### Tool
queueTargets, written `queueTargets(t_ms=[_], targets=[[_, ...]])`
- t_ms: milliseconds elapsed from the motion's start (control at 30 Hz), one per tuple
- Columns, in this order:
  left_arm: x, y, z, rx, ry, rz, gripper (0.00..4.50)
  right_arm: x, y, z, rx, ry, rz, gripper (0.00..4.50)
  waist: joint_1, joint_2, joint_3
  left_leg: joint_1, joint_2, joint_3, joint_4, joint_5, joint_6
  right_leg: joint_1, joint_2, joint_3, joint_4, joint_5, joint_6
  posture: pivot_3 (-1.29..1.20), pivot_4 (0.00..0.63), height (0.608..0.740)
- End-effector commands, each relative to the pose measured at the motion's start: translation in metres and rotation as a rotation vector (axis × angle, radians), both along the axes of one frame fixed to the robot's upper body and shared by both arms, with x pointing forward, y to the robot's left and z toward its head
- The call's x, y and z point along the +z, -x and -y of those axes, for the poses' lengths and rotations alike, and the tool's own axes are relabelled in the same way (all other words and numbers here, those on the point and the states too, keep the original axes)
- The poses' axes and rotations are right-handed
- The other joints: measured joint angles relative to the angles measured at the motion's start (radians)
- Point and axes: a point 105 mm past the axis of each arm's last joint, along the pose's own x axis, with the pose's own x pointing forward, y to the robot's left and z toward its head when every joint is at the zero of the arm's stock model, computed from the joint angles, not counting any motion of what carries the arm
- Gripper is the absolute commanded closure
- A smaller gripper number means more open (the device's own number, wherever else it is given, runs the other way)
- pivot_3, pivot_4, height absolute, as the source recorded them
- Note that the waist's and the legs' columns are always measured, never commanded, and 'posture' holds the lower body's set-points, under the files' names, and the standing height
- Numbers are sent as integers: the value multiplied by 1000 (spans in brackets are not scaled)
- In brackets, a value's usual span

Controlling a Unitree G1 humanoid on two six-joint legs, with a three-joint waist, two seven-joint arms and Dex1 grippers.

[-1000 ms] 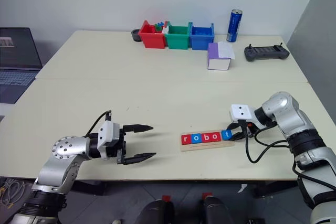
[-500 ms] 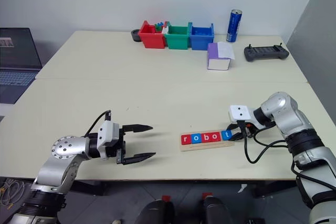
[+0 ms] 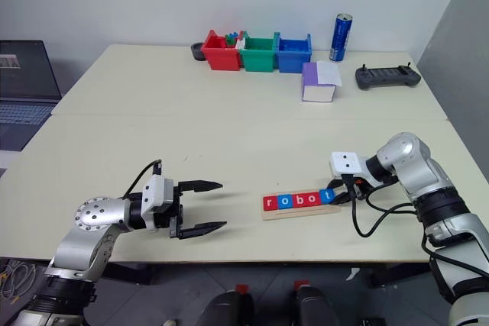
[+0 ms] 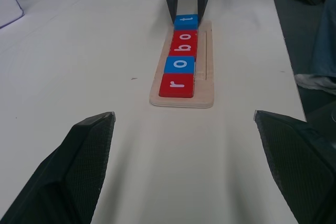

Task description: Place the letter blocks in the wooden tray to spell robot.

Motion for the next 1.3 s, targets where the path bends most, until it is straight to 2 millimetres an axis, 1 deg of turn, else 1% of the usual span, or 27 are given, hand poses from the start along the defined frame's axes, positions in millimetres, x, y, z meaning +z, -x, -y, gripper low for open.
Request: queueTargets(t_ms=[33,567,700,933,1300], targets=[[10,0,1,-11,2,43,0,12,-1,-4,23,-15,29,3043,0,0,0,0,0,0,0,0,0,0,0,0,0,0,0,0,150,740],[10,1,-1,-2,0,42,0,12,1,-7,33,0,27,3043,0,0,0,0,0,0,0,0,0,0,0,0,0,0,0,0,150,740],[10,0,-1,-2,0,42,0,12,0,-6,27,1,29,3043,0,0,0,0,0,0,0,0,0,0,0,0,0,0,0,0,150,740],[9,0,-1,0,-2,41,0,13,-3,3,4,15,42,3043,0,0,0,0,0,0,0,0,0,0,0,0,0,0,0,0,150,740],[10,-1,-1,-2,-5,41,0,8,-2,1,6,15,32,3043,0,0,0,0,0,0,0,0,0,0,0,0,0,0,0,0,150,740]])
